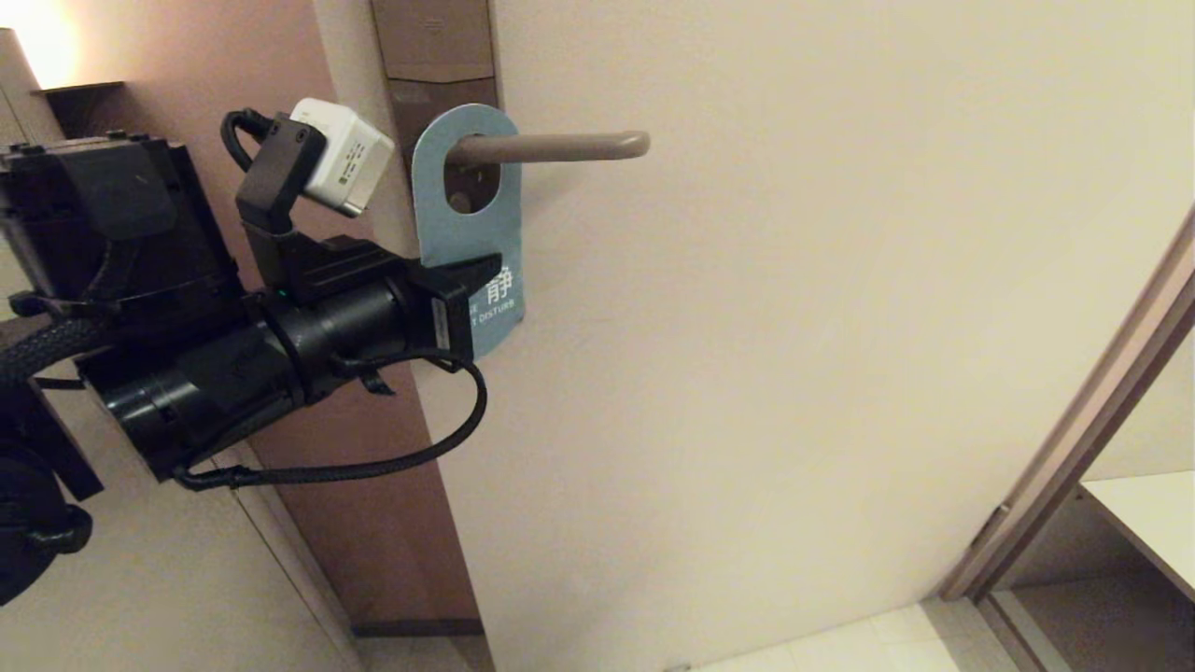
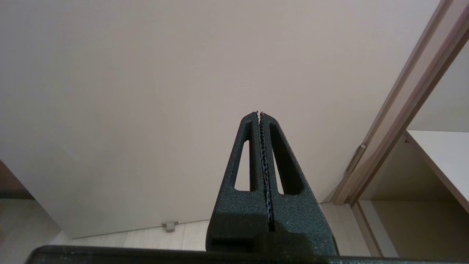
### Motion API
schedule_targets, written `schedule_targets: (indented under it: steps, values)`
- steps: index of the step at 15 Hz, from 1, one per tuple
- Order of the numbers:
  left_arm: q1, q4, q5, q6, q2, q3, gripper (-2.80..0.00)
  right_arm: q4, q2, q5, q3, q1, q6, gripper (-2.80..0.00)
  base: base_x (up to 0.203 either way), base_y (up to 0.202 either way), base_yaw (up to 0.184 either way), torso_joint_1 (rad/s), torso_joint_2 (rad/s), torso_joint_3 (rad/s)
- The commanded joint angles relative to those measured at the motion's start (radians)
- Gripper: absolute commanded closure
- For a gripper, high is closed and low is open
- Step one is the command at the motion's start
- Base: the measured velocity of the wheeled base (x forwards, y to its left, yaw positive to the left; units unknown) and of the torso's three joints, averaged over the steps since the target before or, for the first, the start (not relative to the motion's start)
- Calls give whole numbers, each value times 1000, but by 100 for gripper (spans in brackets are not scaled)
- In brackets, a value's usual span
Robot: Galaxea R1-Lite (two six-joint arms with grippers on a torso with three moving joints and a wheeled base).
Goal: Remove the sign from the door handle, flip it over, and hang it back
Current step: Take down the sign
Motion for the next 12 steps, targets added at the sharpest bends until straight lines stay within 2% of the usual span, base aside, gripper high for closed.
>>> schedule_targets:
  steps: [1, 7, 10, 12]
  values:
    - [-2, -3, 7, 3, 15, -11, 0, 0, 0, 0, 0, 0, 0, 0, 0, 0, 0, 0, 0, 0]
    - [-37, -2, 30, 22, 18, -41, 0, 0, 0, 0, 0, 0, 0, 0, 0, 0, 0, 0, 0, 0]
    - [-39, -4, 81, 77, 33, -47, 0, 0, 0, 0, 0, 0, 0, 0, 0, 0, 0, 0, 0, 0]
    - [-52, -4, 90, 79, 45, -58, 0, 0, 0, 0, 0, 0, 0, 0, 0, 0, 0, 0, 0, 0]
